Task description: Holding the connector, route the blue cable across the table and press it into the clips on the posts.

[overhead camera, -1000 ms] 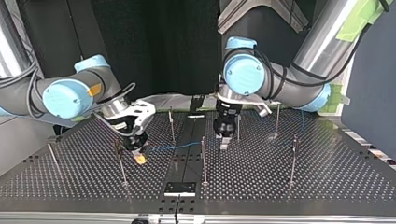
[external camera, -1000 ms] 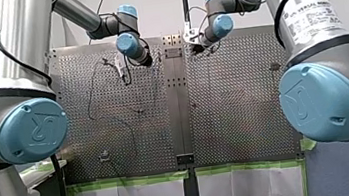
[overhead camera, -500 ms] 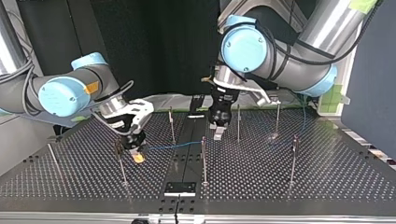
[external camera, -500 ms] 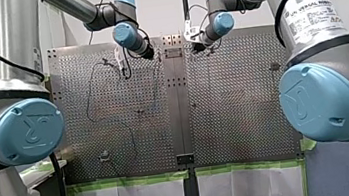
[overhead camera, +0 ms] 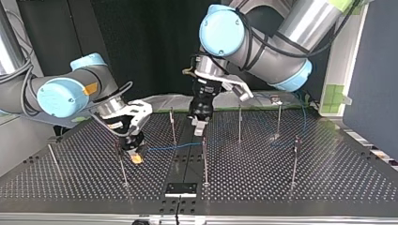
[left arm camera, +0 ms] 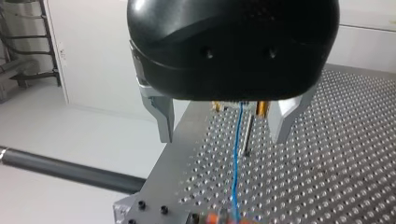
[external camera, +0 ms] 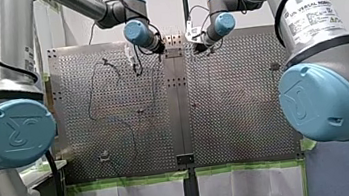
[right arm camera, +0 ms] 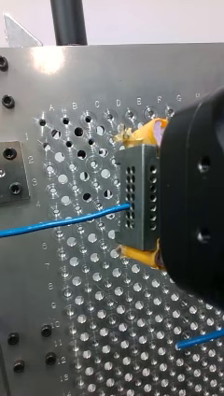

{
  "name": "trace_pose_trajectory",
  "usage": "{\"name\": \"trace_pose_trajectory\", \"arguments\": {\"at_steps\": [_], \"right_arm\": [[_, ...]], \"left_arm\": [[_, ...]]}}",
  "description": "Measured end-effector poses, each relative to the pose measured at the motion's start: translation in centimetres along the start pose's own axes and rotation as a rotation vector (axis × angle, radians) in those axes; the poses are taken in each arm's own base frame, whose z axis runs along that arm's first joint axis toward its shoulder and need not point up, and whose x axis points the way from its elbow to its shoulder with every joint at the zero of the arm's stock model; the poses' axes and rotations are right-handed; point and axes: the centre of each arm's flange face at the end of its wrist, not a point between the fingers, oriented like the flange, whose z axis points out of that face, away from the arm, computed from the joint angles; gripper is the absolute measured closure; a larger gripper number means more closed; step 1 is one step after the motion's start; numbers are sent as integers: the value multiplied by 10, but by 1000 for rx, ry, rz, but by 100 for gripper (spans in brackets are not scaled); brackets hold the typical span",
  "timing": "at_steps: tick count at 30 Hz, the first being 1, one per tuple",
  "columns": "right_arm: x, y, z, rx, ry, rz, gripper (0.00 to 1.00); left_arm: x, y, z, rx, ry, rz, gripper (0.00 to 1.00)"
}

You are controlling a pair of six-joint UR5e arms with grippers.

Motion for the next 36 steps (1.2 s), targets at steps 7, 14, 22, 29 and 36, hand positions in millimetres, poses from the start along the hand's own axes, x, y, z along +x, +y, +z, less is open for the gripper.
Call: {"name": "trace_pose_trajectory", "arguments": {"at_steps": [7,14,22,29,36], "right_arm": [[0,0,0,0,0,0,100],[0,0,0,0,0,0,100],[0,0,0,0,1,1,100],[0,0,0,0,1,0,100],[0,1,0,-1,2,0,100]], "left_arm": [[13,-19,10,-4,33,23,0],[10,-22,26,-31,28,27,0],[1,-26,42,-36,19,29,0],[10,-32,60,-41,35,38,0],[22,-36,82,-60,45,44,0]]}}
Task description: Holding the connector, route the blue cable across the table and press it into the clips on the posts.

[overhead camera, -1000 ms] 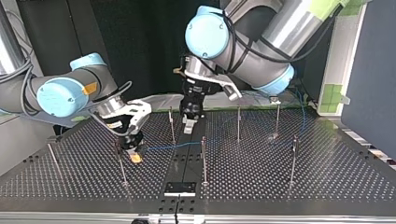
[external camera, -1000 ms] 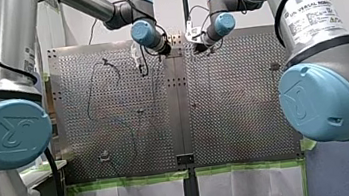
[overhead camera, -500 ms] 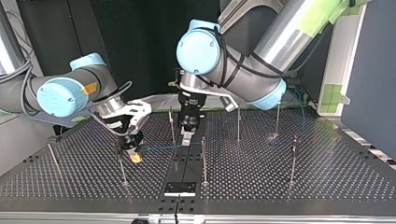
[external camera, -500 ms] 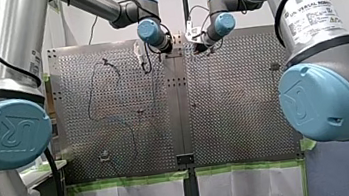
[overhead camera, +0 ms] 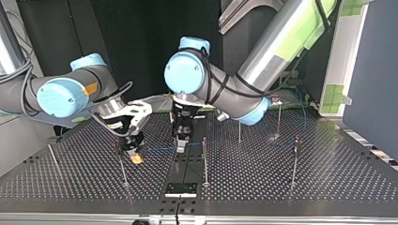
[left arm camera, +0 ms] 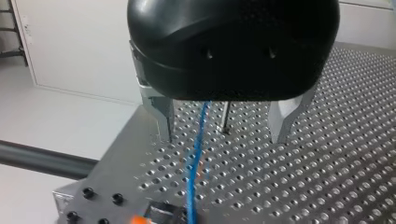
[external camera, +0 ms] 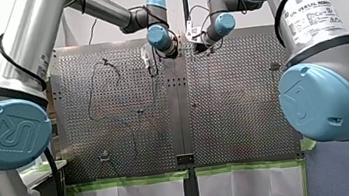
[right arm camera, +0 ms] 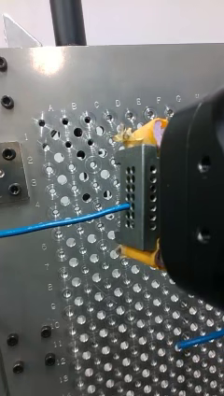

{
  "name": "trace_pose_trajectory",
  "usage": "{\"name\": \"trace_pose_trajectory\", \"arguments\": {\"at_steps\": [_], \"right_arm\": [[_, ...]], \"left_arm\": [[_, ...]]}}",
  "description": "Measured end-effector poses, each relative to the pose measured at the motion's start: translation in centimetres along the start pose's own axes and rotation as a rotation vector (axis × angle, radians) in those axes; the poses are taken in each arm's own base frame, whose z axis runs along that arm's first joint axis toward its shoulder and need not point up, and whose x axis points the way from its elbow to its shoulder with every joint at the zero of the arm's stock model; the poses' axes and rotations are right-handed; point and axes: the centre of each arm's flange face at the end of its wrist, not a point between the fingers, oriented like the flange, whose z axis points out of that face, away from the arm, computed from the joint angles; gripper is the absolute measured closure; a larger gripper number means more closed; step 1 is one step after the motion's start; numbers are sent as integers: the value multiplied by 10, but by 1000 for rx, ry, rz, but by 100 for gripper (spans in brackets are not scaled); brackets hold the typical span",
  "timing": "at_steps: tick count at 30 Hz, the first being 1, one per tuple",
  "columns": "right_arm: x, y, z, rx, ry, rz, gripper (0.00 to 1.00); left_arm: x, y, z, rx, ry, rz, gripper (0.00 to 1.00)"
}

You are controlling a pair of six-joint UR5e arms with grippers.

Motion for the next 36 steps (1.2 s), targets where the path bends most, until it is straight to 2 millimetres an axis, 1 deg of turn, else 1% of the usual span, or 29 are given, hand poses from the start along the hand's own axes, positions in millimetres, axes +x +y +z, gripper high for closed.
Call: {"name": "trace_pose_trajectory", "arguments": {"at_steps": [9,13,14,15,16,17,18,19,20,21,22,24,36], "right_arm": [[0,1,0,-1,1,0,100],[0,2,0,-2,1,0,100],[0,2,0,-2,1,0,100],[0,2,0,-2,1,0,100],[0,2,0,-2,1,0,100],[0,2,0,-2,1,0,100],[0,2,0,-2,1,0,100],[0,2,0,-2,1,0,100],[0,2,0,-2,1,0,100],[0,2,0,-2,0,0,100],[0,2,0,-2,0,0,100],[0,2,0,-3,0,0,100],[0,4,0,-5,-1,1,100]], "left_arm": [[15,-3,32,-15,9,5,0],[21,-6,41,-26,12,8,0],[20,-6,43,-30,11,8,5],[19,-7,44,-36,7,7,18],[17,-8,45,-41,2,6,18],[15,-9,46,-44,-3,5,37],[12,-10,46,-49,-10,2,50],[10,-11,47,-51,-15,1,50],[8,-11,47,-52,-19,-1,69],[7,-12,47,-54,-22,-2,80],[6,-12,47,-54,-24,-2,80],[5,-13,47,-58,-26,-3,100],[7,-10,42,-102,-6,4,100]]}}
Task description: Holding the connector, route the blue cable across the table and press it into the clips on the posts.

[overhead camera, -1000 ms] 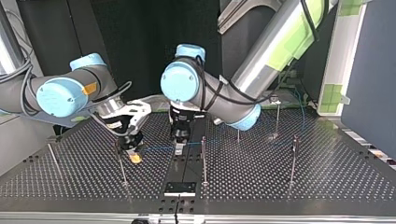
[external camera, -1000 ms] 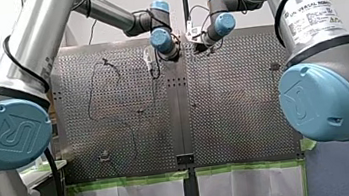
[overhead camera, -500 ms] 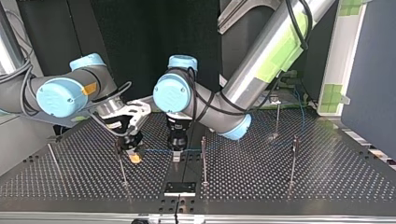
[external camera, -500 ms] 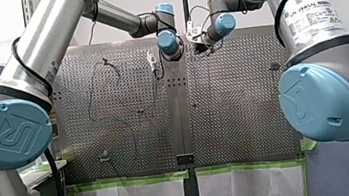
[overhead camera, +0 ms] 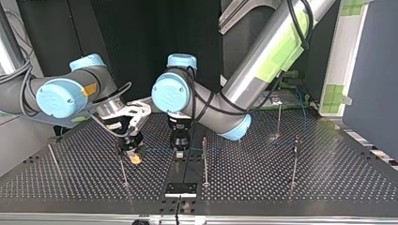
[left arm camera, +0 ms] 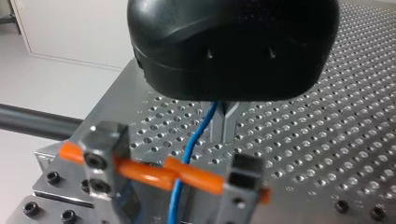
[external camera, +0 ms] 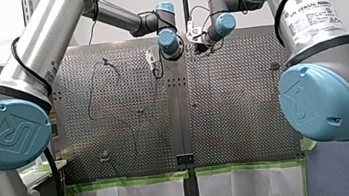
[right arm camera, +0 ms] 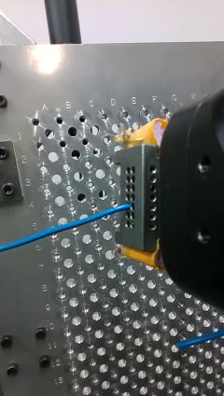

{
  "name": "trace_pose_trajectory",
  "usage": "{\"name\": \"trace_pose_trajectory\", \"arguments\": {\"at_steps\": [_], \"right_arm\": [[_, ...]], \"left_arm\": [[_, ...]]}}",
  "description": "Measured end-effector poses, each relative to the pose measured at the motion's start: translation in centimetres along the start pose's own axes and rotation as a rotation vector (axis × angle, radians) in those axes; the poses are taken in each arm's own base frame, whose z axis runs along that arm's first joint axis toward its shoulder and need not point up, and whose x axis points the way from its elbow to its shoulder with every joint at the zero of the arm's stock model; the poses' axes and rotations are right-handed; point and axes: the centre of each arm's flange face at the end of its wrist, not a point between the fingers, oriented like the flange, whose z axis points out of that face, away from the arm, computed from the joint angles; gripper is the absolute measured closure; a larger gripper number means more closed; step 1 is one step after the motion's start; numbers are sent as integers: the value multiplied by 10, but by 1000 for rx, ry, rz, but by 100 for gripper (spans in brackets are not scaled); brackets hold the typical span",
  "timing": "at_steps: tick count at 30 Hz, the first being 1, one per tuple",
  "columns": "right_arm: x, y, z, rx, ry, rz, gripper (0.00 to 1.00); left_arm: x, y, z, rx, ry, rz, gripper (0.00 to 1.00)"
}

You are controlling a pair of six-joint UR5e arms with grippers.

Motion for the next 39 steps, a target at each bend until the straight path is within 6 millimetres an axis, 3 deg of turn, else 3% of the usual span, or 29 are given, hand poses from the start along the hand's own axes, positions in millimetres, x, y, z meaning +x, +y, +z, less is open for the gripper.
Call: {"name": "trace_pose_trajectory", "arguments": {"at_steps": [7,18,39], "right_arm": [[-9,-2,-1,2,-17,1,100],[-38,-6,-7,3,-74,8,100],[-102,10,-26,-33,-202,28,100]], "left_arm": [[11,5,-12,-44,38,23,100],[2,10,-34,-35,-13,-4,100],[78,21,-41,48,9,-11,100]]}}
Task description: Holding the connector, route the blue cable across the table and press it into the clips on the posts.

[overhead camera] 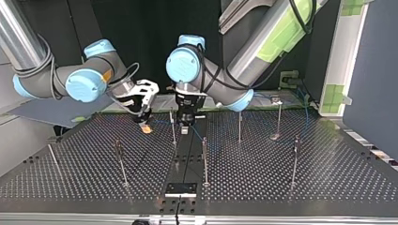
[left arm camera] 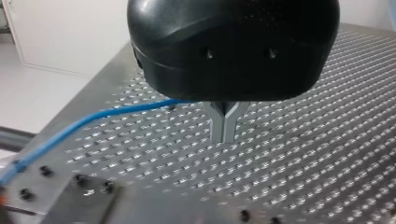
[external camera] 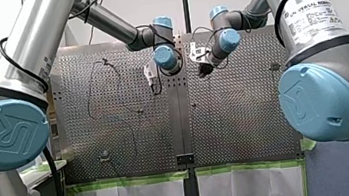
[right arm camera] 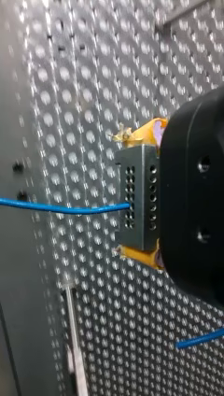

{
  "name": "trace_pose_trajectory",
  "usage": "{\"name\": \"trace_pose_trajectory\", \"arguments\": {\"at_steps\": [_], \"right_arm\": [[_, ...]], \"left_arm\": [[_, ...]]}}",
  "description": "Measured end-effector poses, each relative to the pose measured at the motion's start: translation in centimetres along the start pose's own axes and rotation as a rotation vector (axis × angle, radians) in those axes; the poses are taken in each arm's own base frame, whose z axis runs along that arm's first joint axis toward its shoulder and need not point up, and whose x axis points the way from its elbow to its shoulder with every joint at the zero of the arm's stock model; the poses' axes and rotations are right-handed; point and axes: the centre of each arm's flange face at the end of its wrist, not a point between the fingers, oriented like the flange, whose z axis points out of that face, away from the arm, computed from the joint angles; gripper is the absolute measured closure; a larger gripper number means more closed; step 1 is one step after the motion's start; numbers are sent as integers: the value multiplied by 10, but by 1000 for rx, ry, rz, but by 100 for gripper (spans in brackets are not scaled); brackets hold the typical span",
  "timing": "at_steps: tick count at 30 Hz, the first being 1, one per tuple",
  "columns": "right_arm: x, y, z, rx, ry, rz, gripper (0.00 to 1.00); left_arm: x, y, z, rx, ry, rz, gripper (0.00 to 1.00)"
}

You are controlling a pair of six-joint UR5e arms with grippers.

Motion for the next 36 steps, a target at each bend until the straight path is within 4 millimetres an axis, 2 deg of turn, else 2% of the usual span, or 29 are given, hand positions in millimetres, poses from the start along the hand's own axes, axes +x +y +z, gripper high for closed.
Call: {"name": "trace_pose_trajectory", "arguments": {"at_steps": [7,12,18,31,36], "right_arm": [[-26,7,-2,-12,-33,5,100],[-43,12,-3,-22,-40,17,100],[-61,15,-4,-25,-39,28,100],[-90,26,-9,-47,-58,2,100],[-106,32,-4,-52,-60,13,100]], "left_arm": [[47,2,-1,26,45,17,100],[84,12,0,21,78,22,100],[109,18,-9,34,90,24,100],[146,28,-30,78,103,20,100],[175,33,-41,99,136,28,100]]}}
